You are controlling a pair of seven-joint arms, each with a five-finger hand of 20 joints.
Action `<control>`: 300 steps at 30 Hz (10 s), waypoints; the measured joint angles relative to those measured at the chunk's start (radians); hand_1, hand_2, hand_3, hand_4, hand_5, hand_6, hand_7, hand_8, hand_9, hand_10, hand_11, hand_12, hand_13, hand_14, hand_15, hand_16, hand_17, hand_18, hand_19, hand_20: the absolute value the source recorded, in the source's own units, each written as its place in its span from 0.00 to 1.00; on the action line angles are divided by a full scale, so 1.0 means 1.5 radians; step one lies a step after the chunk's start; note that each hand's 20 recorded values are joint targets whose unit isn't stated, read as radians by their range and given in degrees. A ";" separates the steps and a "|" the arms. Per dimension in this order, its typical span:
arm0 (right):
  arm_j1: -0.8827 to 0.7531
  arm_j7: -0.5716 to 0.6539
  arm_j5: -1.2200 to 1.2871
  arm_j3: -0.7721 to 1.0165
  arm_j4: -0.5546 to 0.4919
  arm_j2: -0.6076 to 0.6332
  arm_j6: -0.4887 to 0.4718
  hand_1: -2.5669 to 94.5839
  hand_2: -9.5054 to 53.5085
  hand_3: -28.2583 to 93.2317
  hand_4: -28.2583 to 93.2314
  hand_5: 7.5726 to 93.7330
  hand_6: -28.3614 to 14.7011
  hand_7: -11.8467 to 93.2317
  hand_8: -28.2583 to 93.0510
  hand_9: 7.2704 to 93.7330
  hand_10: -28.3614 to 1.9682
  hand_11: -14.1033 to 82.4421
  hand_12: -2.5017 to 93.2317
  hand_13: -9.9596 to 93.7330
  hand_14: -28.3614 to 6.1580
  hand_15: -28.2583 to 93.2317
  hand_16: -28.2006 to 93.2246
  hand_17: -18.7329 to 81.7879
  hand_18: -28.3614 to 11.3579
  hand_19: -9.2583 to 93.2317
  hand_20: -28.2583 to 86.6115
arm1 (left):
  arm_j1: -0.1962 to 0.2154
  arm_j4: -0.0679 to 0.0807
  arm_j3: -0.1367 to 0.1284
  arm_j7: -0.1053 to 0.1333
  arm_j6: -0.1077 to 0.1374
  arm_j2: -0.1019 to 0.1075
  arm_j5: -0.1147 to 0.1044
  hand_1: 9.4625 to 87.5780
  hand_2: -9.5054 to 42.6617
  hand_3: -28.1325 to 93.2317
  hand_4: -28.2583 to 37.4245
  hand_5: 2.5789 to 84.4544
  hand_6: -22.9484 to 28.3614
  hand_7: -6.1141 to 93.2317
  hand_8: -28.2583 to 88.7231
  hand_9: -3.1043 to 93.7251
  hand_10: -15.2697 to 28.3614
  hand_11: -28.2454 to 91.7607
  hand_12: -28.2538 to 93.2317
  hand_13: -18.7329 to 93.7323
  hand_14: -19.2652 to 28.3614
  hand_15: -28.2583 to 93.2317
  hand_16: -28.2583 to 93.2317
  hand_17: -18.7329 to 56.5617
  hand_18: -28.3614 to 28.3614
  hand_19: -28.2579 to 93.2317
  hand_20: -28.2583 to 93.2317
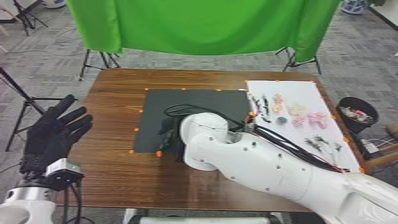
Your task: Arrange flowers
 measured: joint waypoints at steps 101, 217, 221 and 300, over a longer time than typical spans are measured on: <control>-0.485 0.139 -0.092 0.469 -0.249 0.523 0.170 0.68 0.03 0.78 0.03 0.90 0.42 0.26 0.40 0.99 0.42 0.48 0.22 1.00 0.64 0.70 0.35 0.91 0.52 1.00 0.32 | 0.167 -0.066 -0.029 0.176 0.099 0.131 -0.053 0.26 0.29 0.77 0.12 0.40 0.62 0.16 0.18 0.35 0.79 0.46 0.33 0.34 0.96 0.67 0.14 0.14 0.95 0.62 0.25; -0.046 0.120 -0.064 0.037 -0.079 0.046 0.152 0.37 0.07 0.75 0.08 0.72 0.37 0.28 0.17 0.99 0.40 0.43 0.20 1.00 0.70 0.67 0.31 0.96 0.61 1.00 0.15 | 0.090 -0.065 -0.073 -0.020 0.043 0.033 0.053 0.27 0.30 0.77 0.13 0.40 0.62 0.16 0.18 0.35 0.79 0.46 0.33 0.34 0.95 0.66 0.14 0.14 0.95 0.63 0.25; -0.044 0.109 -0.076 0.041 -0.090 0.050 0.153 0.35 0.09 0.76 0.08 0.68 0.38 0.29 0.17 0.91 0.32 0.43 0.21 0.99 0.64 0.63 0.35 0.92 0.58 1.00 0.14 | 0.097 -0.069 -0.073 -0.019 0.044 0.026 0.053 0.27 0.30 0.77 0.13 0.40 0.62 0.16 0.18 0.35 0.79 0.45 0.33 0.34 0.95 0.66 0.14 0.14 0.95 0.63 0.25; 0.027 0.110 -0.059 0.033 0.063 0.266 0.131 0.51 0.09 0.80 0.03 0.68 0.48 0.32 0.24 0.79 0.41 0.39 0.19 0.90 0.60 0.73 0.34 0.82 0.45 1.00 0.33 | 0.054 -0.051 -0.011 0.012 0.030 0.040 0.047 0.27 0.30 0.76 0.13 0.40 0.62 0.15 0.18 0.35 0.78 0.45 0.33 0.34 0.96 0.68 0.14 0.16 0.97 0.66 0.26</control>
